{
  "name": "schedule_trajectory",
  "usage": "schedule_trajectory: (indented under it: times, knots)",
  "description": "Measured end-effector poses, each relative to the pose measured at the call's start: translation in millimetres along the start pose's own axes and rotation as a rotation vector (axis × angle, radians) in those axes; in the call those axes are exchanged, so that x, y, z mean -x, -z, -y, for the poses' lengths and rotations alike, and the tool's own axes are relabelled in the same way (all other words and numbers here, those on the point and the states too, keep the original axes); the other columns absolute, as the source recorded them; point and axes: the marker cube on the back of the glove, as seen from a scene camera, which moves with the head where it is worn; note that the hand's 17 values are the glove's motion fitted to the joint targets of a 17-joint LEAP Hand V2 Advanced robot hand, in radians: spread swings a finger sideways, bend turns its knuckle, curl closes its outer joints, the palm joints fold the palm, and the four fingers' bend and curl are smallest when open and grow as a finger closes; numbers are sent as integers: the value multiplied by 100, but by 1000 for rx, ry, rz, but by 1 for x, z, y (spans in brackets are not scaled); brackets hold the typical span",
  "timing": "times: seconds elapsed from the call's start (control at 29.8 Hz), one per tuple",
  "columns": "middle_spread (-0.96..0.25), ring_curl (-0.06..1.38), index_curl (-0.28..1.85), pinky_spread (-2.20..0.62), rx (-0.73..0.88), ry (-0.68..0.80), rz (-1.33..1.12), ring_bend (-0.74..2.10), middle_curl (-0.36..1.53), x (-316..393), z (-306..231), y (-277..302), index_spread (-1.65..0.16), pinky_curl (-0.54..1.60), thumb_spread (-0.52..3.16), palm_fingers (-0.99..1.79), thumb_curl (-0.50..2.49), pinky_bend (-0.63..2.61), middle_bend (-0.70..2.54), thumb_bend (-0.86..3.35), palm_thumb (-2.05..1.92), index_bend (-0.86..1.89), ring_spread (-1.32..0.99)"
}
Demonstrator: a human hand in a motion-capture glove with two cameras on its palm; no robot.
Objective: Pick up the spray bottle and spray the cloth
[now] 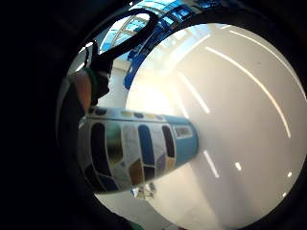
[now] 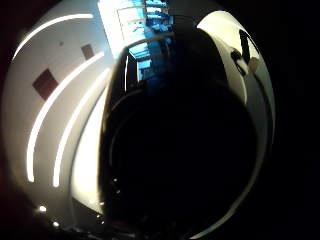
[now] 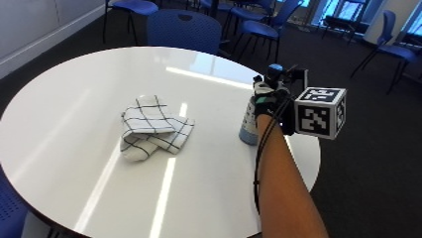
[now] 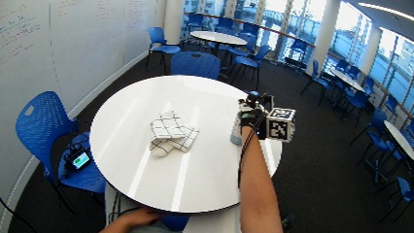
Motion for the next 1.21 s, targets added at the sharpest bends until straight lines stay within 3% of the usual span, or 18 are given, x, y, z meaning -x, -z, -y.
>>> schedule_trajectory:
  times: [0.13, 0.5, 1.21]
  knots:
    - [-21, 41, 46, -8, -72, 51, -7, 42, 44, 7, 1, -2, -30, 25, 72, 128, 54, 29, 39, -4, 98, 23, -17]
    - [-22, 43, 48, -19, -135, 236, 40, 49, 46, 29, -7, -16, -30, 32, 76, 138, 53, 36, 42, -4, 87, 23, -19]
    - [-22, 44, 53, -23, 60, 244, 86, 56, 49, 38, -71, -115, -30, 36, 67, 136, 60, 40, 47, -3, 89, 26, -19]
